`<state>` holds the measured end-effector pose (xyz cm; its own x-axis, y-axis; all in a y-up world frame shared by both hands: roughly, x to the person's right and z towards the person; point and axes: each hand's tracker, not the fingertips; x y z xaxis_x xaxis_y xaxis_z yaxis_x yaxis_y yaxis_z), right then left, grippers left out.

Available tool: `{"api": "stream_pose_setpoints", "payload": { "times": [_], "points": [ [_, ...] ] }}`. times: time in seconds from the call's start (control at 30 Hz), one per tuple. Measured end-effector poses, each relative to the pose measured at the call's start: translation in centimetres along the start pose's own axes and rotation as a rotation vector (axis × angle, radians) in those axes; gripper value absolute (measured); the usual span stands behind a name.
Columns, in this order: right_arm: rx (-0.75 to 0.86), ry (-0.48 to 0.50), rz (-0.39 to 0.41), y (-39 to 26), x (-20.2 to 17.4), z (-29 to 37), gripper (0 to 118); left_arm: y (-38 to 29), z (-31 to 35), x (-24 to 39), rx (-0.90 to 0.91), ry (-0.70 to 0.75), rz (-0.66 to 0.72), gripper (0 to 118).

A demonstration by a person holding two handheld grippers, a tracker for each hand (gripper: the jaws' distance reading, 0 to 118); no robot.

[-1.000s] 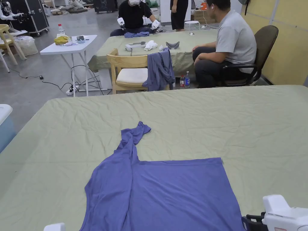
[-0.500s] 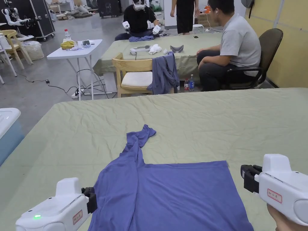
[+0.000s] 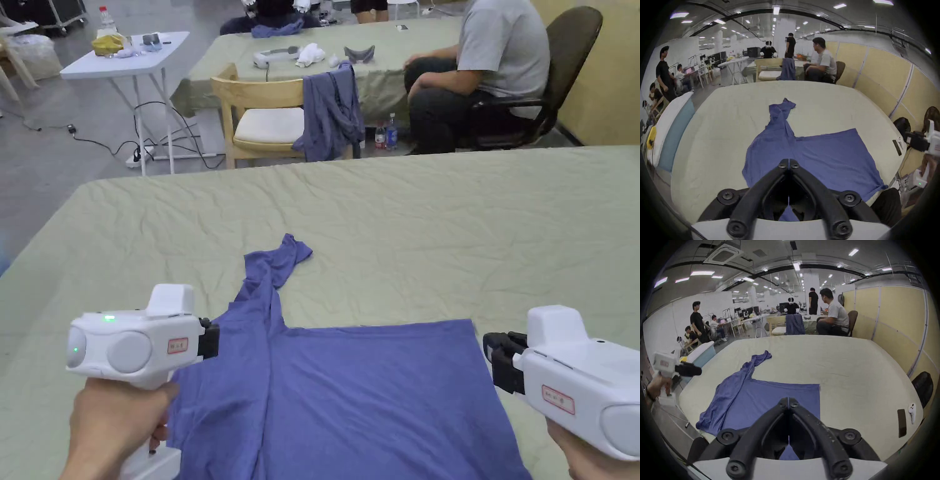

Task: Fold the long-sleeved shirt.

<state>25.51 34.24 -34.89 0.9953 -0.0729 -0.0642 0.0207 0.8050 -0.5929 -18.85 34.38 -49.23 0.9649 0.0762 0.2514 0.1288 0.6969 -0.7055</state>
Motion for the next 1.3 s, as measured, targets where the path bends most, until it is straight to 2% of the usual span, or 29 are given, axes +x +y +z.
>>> {"api": "stream_pose_setpoints", "payload": {
  "times": [0.2, 0.33, 0.4, 0.47, 0.57, 0.6, 0.63, 0.77, 0.93, 0.97, 1.0, 1.07, 1.1, 1.13, 1.17, 1.27, 1.3],
  "points": [
    [-0.08, 0.007, 0.008, 1.7, 1.2, -6.5, 0, 7.7, -10.7, 0.8, -0.117, -0.012, -0.08, 0],
    [-0.111, -0.009, 0.014, 2.8, 2.0, -10.4, 0, 11.1, -16.5, 1.0, -0.113, -0.02, -0.065, 0],
    [-0.121, -0.007, 0.009, 3.4, 2.4, -12.3, 0, 12.3, -19.2, 1.3, -0.102, -0.006, -0.065, 12],
    [-0.127, -0.012, 0.014, 4.1, 2.5, -14.0, 0, 13.4, -22.2, 1.3, -0.105, 0.056, -0.056, 16],
    [-0.138, 0.004, 0.034, 4.9, 2.4, -16.2, 0, 15.0, -27.1, 0.9, -0.125, 0.098, -0.05, 53],
    [-0.139, -0.002, 0.048, 5.0, 2.3, -16.9, 0, 15.3, -28.5, 0.6, -0.128, 0.099, -0.046, 63],
    [-0.14, -0.003, 0.055, 5.0, 2.3, -17.4, 0, 15.7, -29.8, 0.4, -0.133, 0.101, -0.045, 66],
    [-0.171, 0.015, 0.044, 4.7, 2.4, -19.8, 0, 16.5, -34.8, -1.0, -0.149, 0.081, 0.016, 66],
    [-0.179, 0.023, 0.042, 4.8, 2.1, -22.2, 0, 15.1, -40.2, -2.6, -0.23, 0.122, 0.008, 65],
    [-0.184, 0.027, 0.043, 4.7, 2.0, -22.6, 0, 14.3, -40.9, -3.0, -0.259, 0.109, 0.044, 65],
    [-0.192, 0.031, 0.047, 4.6, 1.9, -22.9, 0, 13.9, -40.5, -3.5, -0.192, 0.073, 0.078, 65],
    [-0.199, 0.031, 0.049, 4.4, 1.8, -23.0, 0, 13.9, -40.0, -3.2, -0.181, 0.086, 0.091, 62],
    [-0.201, 0.033, 0.047, 4.4, 1.8, -23.0, 0, 14.0, -39.8, -2.6, -0.181, 0.102, 0.073, 57],
    [-0.202, 0.035, 0.043, 4.3, 1.8, -22.9, 0, 14.1, -39.9, -2.6, -0.185, 0.12, 0.04, 39],
    [-0.202, 0.035, 0.037, 4.2, 1.8, -22.8, 0, 14.3, -39.6, -2.3, -0.188, 0.119, 0.034, 4],
    [-0.203, 0.037, 0.018, 4.0, 1.9, -21.8, 0, 14.8, -38.5, -2.0, -0.166, 0.095, 0.044, 4],
    [-0.198, 0.037, 0.016, 4.0, 1.8, -21.3, 0, 14.8, -37.8, -2.3, -0.175, 0.055, 0.087, 4]
  ]
}}
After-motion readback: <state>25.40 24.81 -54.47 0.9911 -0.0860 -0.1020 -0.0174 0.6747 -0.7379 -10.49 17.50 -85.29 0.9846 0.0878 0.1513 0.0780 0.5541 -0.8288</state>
